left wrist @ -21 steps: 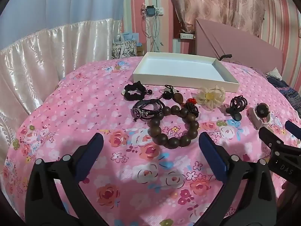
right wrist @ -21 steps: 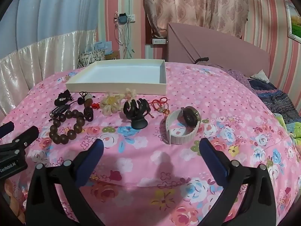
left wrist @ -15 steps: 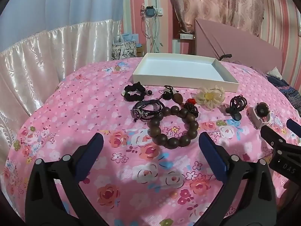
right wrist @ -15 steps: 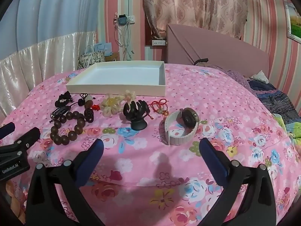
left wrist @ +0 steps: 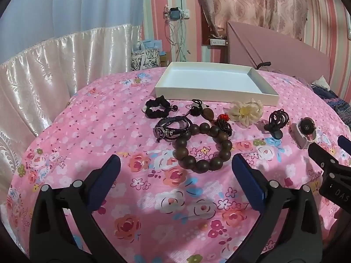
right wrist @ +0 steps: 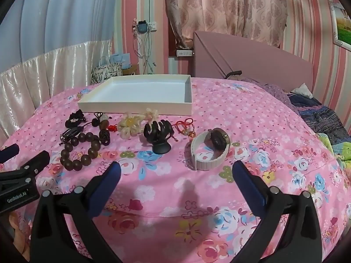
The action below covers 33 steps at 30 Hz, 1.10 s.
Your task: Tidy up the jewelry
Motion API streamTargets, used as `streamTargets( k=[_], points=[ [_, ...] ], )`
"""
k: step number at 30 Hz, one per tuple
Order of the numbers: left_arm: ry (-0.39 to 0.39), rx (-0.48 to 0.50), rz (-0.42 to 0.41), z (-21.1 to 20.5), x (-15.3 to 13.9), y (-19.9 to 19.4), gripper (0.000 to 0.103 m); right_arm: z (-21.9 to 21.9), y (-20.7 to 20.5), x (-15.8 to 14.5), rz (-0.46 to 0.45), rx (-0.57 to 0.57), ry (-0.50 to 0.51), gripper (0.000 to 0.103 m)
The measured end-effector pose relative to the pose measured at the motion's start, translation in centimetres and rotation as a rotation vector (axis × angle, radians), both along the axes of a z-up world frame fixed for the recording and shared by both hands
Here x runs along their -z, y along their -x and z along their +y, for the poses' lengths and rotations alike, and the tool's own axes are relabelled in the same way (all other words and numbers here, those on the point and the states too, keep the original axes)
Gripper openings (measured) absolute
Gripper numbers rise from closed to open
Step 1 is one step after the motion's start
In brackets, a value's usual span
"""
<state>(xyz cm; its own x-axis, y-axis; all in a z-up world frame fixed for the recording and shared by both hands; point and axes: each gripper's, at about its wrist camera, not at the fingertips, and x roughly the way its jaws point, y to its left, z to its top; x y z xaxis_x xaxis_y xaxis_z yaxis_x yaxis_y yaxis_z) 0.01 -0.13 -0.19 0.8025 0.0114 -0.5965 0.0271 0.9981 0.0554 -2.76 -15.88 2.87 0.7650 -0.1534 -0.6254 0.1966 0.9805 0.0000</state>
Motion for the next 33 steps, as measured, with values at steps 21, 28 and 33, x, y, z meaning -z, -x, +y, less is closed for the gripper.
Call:
streamTargets(
  k=[21, 28, 33],
  points=[
    [-0.006, 0.002, -0.002, -0.19, -0.01, 0.12, 0.1, -0.04, 0.19, 0.14, -0.01, -0.001, 0.003, 0.101],
    [-0.005, 0.001, -0.002, -0.19, -0.02, 0.12, 0.1, -0.04, 0.2, 0.15, -0.011, 0.0, 0.001, 0.101],
    [-0.005, 0.005, 0.002, -0.32, -0.01, 0.11, 0.1, -0.01, 0.16, 0.2, -0.009, -0.002, 0.001, 0.101]
  ],
)
